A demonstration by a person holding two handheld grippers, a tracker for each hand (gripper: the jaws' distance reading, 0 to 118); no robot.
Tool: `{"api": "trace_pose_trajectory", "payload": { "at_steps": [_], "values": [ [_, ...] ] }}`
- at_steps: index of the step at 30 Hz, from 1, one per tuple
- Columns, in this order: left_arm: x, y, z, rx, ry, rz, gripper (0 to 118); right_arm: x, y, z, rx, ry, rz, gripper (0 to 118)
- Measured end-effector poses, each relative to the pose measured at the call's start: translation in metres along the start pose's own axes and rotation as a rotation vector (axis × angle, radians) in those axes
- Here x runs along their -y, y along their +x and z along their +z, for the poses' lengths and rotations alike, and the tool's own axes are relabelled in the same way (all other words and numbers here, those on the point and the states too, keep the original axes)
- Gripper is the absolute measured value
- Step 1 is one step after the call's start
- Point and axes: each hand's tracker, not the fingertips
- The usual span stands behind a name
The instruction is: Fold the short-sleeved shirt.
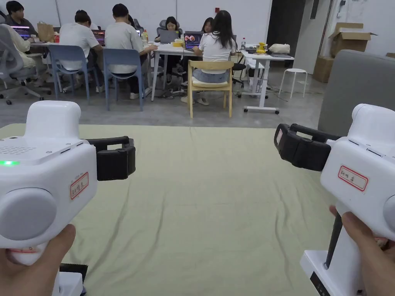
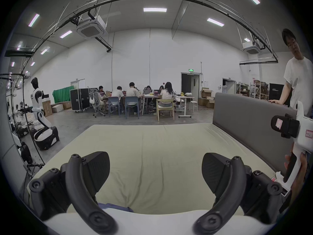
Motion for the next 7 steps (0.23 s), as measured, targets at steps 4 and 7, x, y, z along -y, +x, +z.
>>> {"api": "trace_pose_trajectory", "payload": {
  "at_steps": [4,7],
  "values": [
    [0.001,-0.0033,-0.0007,-0.007,0.006,0.011,115,0.0009,-0.0037,0.0009,-0.005,0.008,0.021,118],
    [0.0015,-0.004,-0.0012,-0.013,0.003,0.01,115,0.0006,-0.0046,0.0015,-0.008,0.006,0.024,118]
  ]
}}
